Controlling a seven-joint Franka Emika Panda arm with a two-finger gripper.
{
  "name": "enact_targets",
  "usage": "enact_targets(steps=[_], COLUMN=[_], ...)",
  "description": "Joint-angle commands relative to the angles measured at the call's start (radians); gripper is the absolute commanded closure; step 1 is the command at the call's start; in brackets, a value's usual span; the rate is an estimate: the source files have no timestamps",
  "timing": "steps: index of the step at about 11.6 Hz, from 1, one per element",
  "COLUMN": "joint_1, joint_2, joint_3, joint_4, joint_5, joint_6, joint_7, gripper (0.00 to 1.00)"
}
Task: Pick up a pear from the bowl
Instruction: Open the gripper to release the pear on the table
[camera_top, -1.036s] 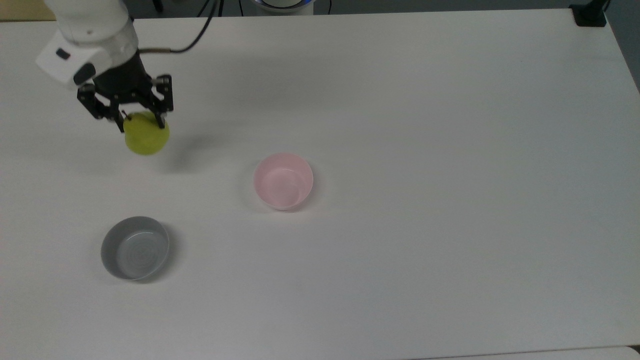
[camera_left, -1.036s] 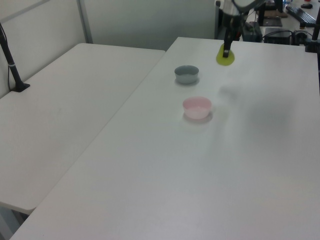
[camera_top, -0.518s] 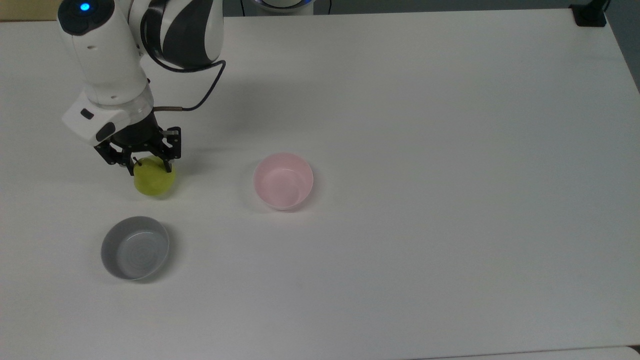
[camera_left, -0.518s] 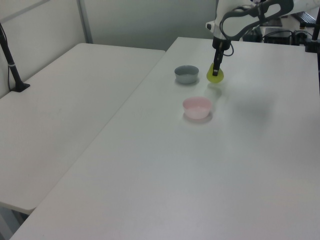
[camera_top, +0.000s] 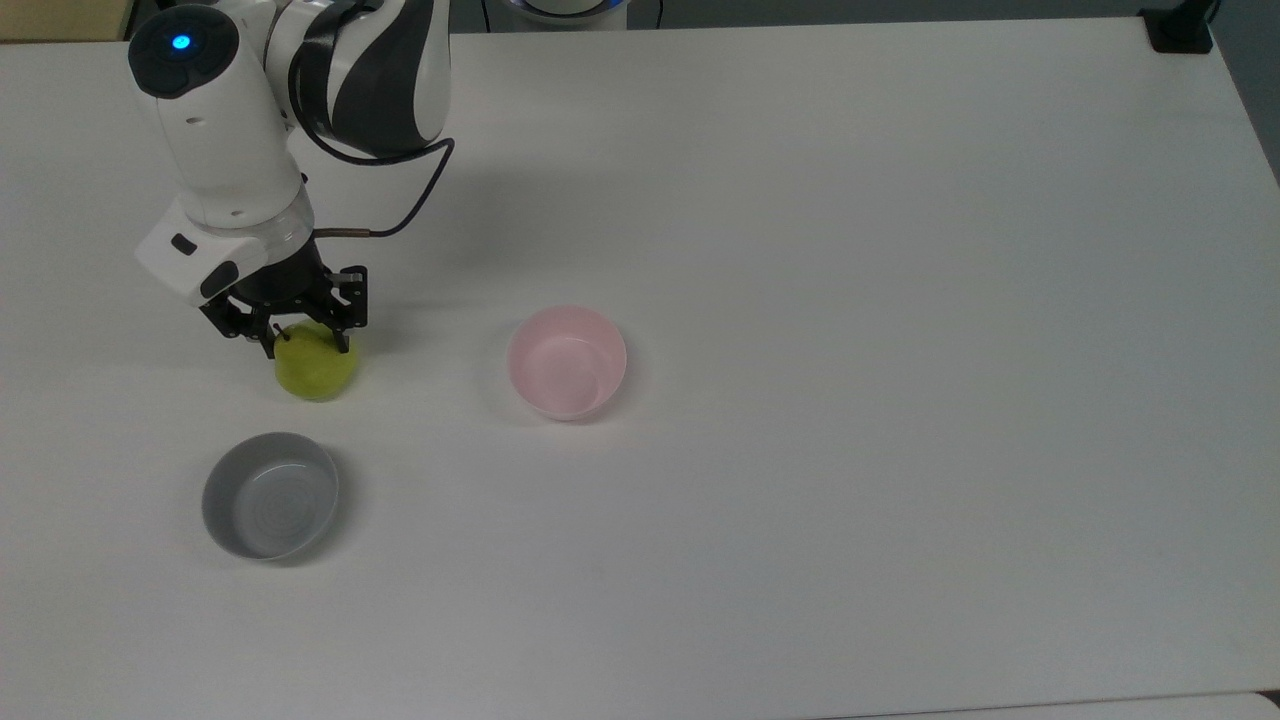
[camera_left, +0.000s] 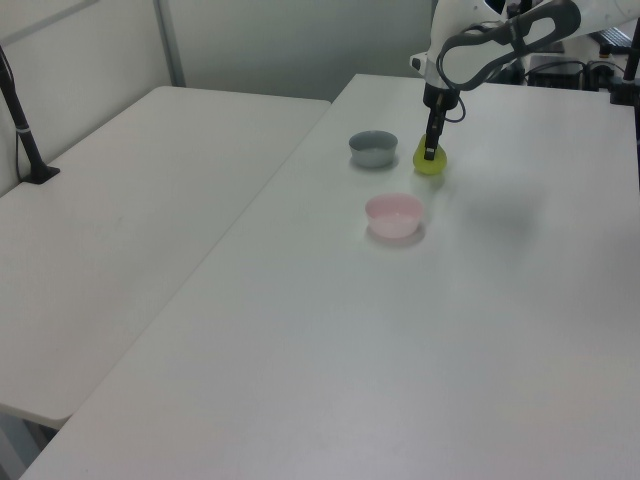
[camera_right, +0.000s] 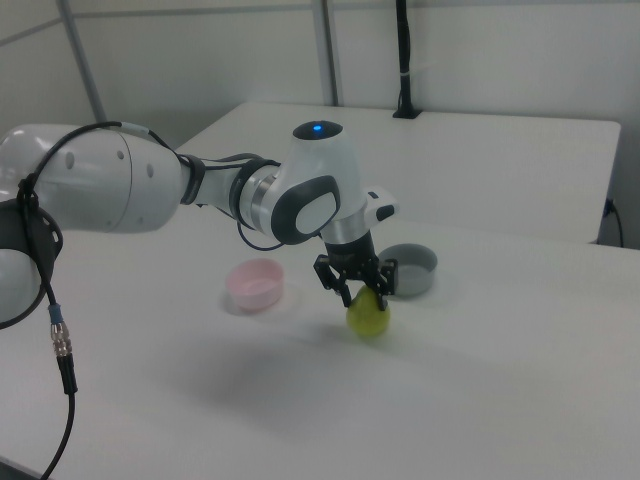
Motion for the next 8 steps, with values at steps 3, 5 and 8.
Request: enact_targets(steps=[3, 5, 8], joint_1=[0.015, 0.016, 0.026], joint_2=[-0.140, -0.245, -0.397], joint_3=[-0.008, -0.008, 0.000], joint_4=[0.000, 0.007, 0.011], joint_5=[-0.011, -0.011, -0.008], joint_6=[-0.124, -0.241, -0.440], joint_7=[0.066, 0.072, 0.095], gripper=[0.00, 0.00, 0.00])
